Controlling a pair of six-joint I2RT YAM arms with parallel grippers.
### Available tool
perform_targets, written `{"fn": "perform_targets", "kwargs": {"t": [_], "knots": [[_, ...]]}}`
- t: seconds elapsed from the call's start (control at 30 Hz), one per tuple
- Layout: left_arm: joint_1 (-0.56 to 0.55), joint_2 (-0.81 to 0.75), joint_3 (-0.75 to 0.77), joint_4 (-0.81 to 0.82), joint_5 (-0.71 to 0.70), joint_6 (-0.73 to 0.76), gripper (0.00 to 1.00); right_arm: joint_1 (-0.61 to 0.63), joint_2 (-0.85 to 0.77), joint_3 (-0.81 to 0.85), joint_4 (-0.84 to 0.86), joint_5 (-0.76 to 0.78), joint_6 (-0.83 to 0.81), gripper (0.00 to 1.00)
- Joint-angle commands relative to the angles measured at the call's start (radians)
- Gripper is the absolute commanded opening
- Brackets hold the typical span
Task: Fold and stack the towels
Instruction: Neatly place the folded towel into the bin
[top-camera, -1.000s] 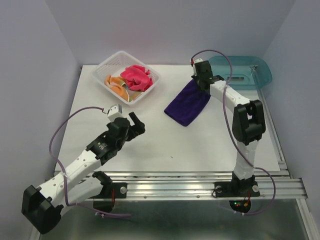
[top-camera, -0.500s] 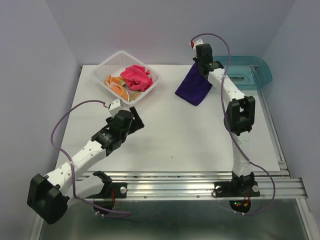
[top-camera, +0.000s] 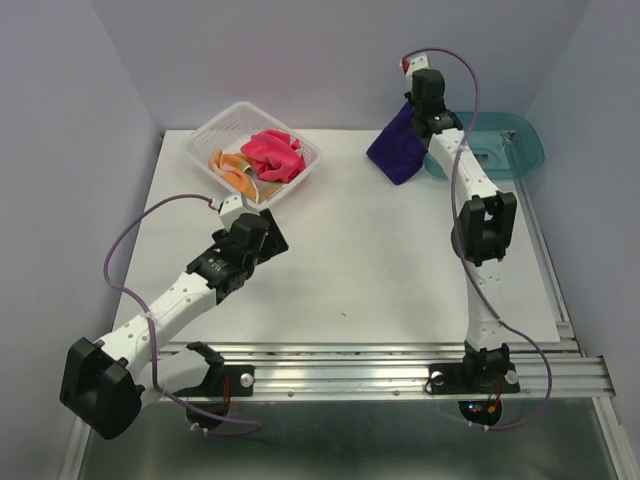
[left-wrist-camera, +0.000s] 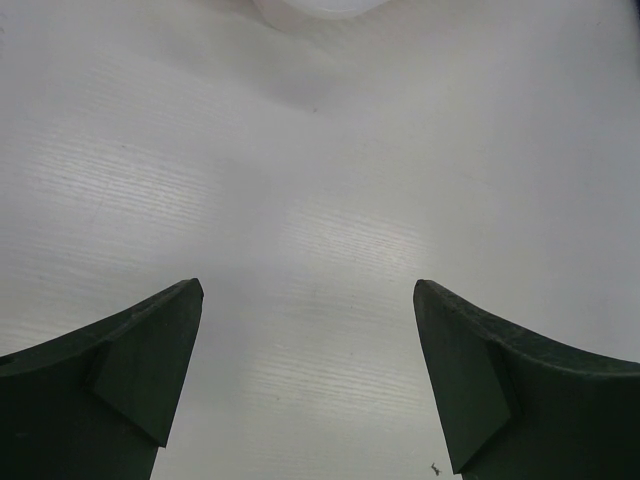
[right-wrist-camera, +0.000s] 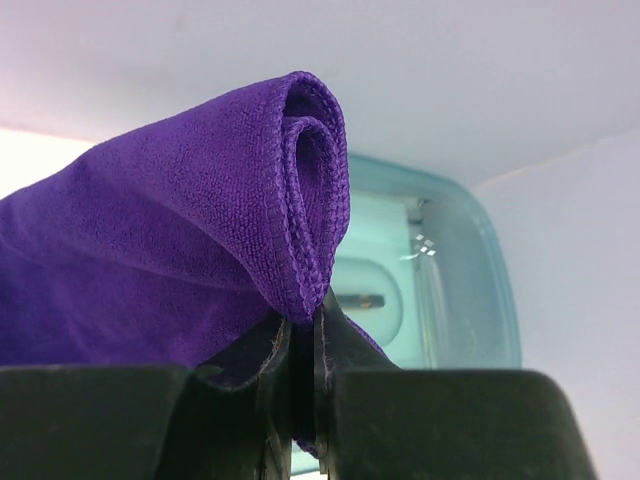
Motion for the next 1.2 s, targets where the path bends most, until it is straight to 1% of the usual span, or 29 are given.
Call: {"fn": "perform_targets", "kwargs": {"t": [0.0, 0.17, 0.4, 0.57, 0.77, 0.83, 1.0, 1.13, 1.17], "knots": [[0.007, 0.003, 0.043, 0.004, -0.02, 0.016, 0.99, -0.015, -0.017, 0.105, 0.132, 0.036, -0.035, 0.01], [0.012, 0.012, 0.052, 0.005, -0.017, 0.022, 0.99, -0.035, -0.054, 0.085, 0.119, 0.03, -0.033, 0.01], [0.015, 0.025, 0.066, 0.008, -0.011, 0.028, 0.99, -0.1, -0.074, 0.116, 0.096, -0.001, -0.009, 0.01], [0.016, 0.054, 0.074, 0.011, -0.005, 0.029, 0.99, -0.13, -0.095, 0.113, 0.08, -0.035, 0.017, 0.01], [0.018, 0.087, 0.094, 0.019, 0.006, 0.037, 0.99, -0.183, -0.092, 0.105, 0.072, -0.041, 0.054, 0.01], [0.019, 0.101, 0.098, 0.018, 0.007, 0.039, 0.99, -0.198, -0.085, 0.099, 0.066, -0.038, 0.068, 0.01], [0.021, 0.129, 0.114, 0.018, 0.01, 0.04, 0.99, -0.221, -0.062, 0.079, 0.081, 0.029, 0.105, 0.01], [0.022, 0.144, 0.121, 0.016, 0.012, 0.04, 0.99, -0.221, -0.057, 0.03, 0.113, 0.034, 0.108, 0.01], [0.022, 0.149, 0.123, 0.018, 0.013, 0.04, 0.99, -0.239, -0.049, 0.019, 0.116, 0.033, 0.111, 0.01]]}}
